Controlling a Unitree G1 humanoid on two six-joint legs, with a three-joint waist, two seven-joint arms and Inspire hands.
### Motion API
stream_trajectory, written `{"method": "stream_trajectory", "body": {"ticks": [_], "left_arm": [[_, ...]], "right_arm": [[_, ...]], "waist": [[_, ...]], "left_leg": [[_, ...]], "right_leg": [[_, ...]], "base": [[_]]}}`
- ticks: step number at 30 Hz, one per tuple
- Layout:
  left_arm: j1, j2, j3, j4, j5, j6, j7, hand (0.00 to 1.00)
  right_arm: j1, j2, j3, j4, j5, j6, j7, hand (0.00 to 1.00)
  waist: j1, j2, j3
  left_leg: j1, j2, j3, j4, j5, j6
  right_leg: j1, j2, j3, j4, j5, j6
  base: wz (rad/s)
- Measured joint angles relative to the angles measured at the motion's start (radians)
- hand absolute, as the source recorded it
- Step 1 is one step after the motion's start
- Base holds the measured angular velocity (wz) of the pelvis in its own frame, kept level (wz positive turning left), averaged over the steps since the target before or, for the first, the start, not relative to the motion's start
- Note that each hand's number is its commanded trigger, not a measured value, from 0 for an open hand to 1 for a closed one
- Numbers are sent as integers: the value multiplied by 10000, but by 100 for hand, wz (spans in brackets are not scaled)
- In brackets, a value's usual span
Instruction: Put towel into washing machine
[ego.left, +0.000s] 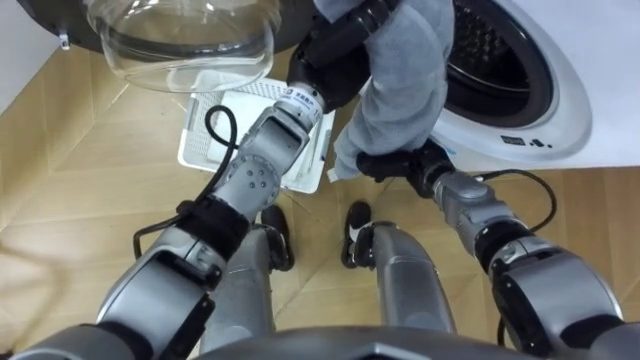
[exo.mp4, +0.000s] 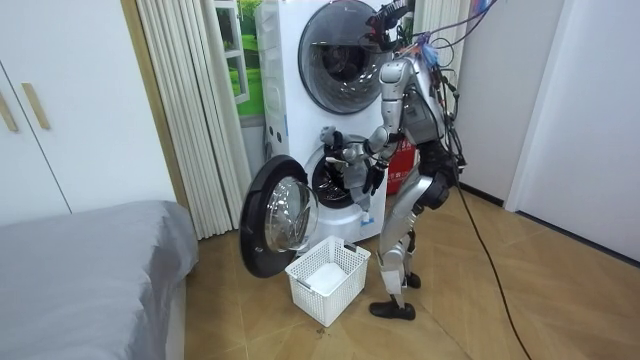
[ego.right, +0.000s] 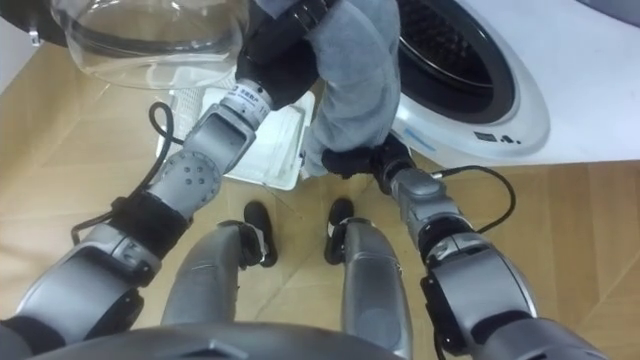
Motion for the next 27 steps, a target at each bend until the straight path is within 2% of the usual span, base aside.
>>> {"method": "stream_trajectory", "body": {"ticks": [5, 6, 7, 8, 10, 13, 17, 20, 23, 25, 26, 27], "left_arm": [[39, 5, -170, 73, -5, 16, -4, 100], [78, 5, -199, 121, -6, 25, -58, 90], [82, 11, -183, 278, -4, 36, -190, 37], [83, 20, -172, 414, -3, 37, -309, 0], [96, 97, -157, 836, 0, 56, -619, 0], [317, 459, -162, 1263, -8, 135, -1082, 0], [681, 594, -185, 1343, 48, 131, -1531, 0], [962, 899, -176, 1411, 352, 96, -1684, 0], [1063, 1115, -81, 1842, 1813, -206, -1630, 0], [1155, 1322, 38, 1975, 3676, -357, -1260, 0], [1153, 1351, 61, 2021, 4254, -376, -1111, 0], [1278, 1436, 54, 2088, 5322, -371, -799, 0]], "right_arm": [[44, -61, -1, 3, 24, 179, 0, 100], [41, -124, -4, 0, 13, 247, 0, 100], [48, -162, -12, -5, -33, 343, 0, 100], [77, -203, -36, -10, -53, 401, 1, 100], [221, -226, -43, -22, -105, 567, 8, 100], [369, -250, -42, -70, -357, 954, 7, 100], [521, -446, -44, -297, -369, 988, -14, 100], [593, -555, -111, -481, -384, 991, -114, 100], [583, -773, -96, -448, -359, 990, -220, 100], [637, -982, -118, -447, -264, 997, -413, 100], [661, -1035, -167, -447, -225, 1006, -444, 100], [700, -1095, -180, -455, 27, 1006, -519, 100]], "waist": [[245, 67, 53], [300, 111, 92], [366, 160, 141], [407, 174, 151], [531, 199, 167], [602, 210, 172], [802, 212, 173], [1024, 229, 169], [1186, 354, 196], [1289, 475, 263], [1296, 487, 258], [1291, 494, 254]], "left_leg": [[13, -17, -18, -39, 13, -23], [8, -27, -20, -120, 11, -26], [10, -29, -17, -132, 10, -28], [10, -29, -14, -138, 8, -31], [2, -31, -16, -154, 6, -41], [-57, -17, -15, -181, 3, -60], [-125, -20, -3, -165, -3, -69], [-81, -10, 52, -185, -4, -76], [22, -36, 107, -271, -2, -85], [12, -59, 113, -347, 11, -99], [14, -76, 113, -363, 22, -104], [44, -163, 112, -414, 50, -116]], "right_leg": [[0, 6, -18, -18, -1, 3], [-2, -5, -29, -24, -14, 7], [-3, -1, -30, -27, -22, 8], [-6, 4, -24, -33, -25, 7], [-21, 2, -30, -27, -47, -2], [-64, 53, -25, -116, -57, -9], [-143, 120, 2, -150, -51, 1], [-184, 122, 64, -89, -51, 0], [-181, 77, 99, 19, -56, 7], [-202, 68, 114, 7, -57, -1], [-215, 52, 121, 9, -63, -9], [-219, 40, 158, 0, -68, -13]], "base": [[1], [3], [0], [0], [0], [0], [0], [-5], [0], [0], [0], [-4]]}}
